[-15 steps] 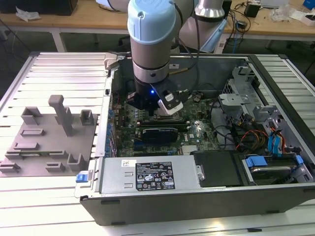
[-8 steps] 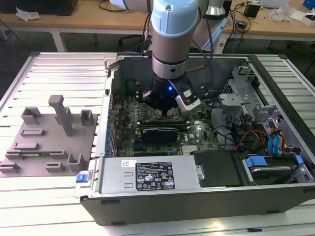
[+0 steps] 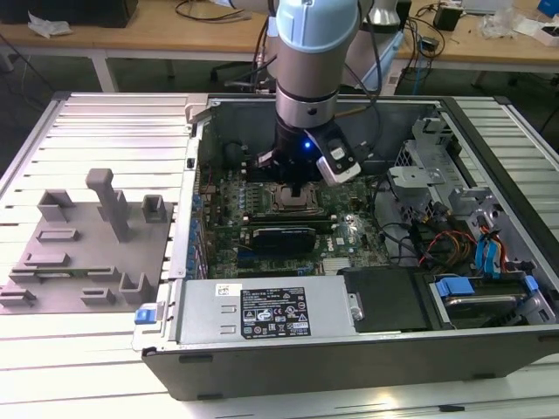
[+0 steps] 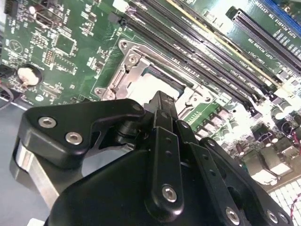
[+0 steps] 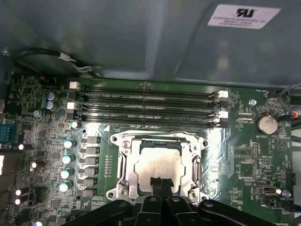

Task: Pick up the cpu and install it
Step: 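Install the second cpu locking lever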

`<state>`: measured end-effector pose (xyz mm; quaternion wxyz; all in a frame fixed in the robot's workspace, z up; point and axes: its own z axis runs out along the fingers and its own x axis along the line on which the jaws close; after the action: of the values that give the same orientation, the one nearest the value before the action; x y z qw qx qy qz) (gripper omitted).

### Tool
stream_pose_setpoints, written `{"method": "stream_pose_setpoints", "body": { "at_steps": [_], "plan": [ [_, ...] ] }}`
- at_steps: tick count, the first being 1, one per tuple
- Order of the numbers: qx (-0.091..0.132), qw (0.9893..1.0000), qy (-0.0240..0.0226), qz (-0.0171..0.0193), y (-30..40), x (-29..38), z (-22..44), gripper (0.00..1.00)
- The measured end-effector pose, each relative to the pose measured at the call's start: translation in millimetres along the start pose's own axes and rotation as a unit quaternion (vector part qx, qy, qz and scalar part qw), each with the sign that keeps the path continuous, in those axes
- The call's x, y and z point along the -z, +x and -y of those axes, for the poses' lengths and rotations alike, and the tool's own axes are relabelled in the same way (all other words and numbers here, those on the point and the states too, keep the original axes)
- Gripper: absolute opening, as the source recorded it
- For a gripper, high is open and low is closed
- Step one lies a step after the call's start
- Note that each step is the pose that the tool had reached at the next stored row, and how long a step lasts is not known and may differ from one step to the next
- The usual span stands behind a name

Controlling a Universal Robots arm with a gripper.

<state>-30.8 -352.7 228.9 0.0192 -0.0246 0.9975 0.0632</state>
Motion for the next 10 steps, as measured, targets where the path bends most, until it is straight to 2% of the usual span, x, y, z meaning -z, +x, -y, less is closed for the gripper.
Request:
{"method": "stream_pose_setpoints", "body": {
  "at_steps": [2, 10],
  "plan": [
    [0.000, 1.0000, 0.0000, -0.0001, -0.8, 2.6, -0.3, 0.11],
    [0.000, 1.0000, 0.0002, -0.0002, -1.3, 2.9, -0.3, 0.11]
  ]
}}
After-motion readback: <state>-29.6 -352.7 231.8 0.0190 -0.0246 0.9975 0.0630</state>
